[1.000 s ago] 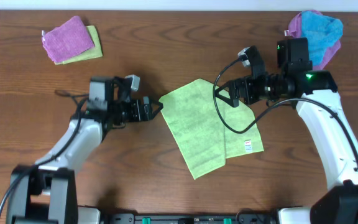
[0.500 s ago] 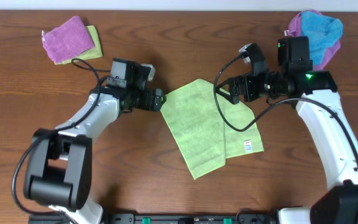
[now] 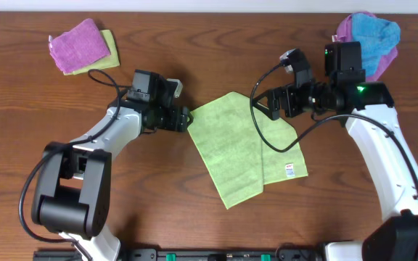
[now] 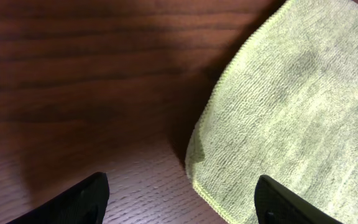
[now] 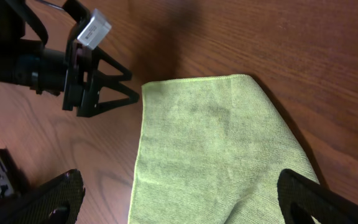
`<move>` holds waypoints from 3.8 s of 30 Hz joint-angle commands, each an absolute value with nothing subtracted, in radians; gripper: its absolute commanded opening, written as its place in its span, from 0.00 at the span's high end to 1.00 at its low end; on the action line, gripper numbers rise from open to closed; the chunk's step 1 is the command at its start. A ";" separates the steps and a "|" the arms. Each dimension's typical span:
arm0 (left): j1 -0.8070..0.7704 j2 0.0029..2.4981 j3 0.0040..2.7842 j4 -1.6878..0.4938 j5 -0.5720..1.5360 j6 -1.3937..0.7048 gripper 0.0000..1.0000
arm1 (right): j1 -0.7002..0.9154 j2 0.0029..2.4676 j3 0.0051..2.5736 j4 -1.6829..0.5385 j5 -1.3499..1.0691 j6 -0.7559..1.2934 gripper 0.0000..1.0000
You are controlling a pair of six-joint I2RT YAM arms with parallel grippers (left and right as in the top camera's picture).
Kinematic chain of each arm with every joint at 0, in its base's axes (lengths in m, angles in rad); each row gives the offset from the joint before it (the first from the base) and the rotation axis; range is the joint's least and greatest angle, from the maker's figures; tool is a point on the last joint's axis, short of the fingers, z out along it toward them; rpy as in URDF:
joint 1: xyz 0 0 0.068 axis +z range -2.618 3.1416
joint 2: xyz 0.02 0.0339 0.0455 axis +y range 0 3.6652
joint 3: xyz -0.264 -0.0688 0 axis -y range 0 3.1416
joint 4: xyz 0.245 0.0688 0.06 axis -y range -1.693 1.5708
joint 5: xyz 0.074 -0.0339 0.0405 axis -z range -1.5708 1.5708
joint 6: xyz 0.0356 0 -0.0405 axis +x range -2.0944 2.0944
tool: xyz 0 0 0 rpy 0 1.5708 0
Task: Fold the cloth
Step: 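Grasp the cloth's left edge with the left gripper and pull it flat, then pull the cloth down-left with the left gripper to square it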
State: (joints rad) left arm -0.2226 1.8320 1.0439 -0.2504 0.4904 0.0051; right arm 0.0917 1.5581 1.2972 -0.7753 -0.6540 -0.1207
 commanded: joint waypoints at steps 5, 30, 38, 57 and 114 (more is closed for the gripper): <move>-0.223 1.878 1.071 -0.233 0.572 0.015 0.27 | 0.083 1.544 1.314 -0.773 -0.654 -0.128 0.01; -0.263 1.938 1.071 -0.142 0.588 -0.033 0.46 | 0.083 1.544 1.314 -0.763 -0.654 -0.128 0.01; -0.262 1.974 1.071 -0.113 0.551 -0.052 0.88 | 0.083 1.544 1.314 -0.764 -0.654 -0.128 0.01; -0.157 1.974 1.293 -0.419 0.329 0.158 0.71 | 0.084 1.544 1.314 -0.836 -0.552 -0.129 0.03; -0.453 1.414 0.691 -0.626 0.597 -0.365 0.24 | -0.086 1.184 0.881 -0.860 -0.401 -0.019 0.31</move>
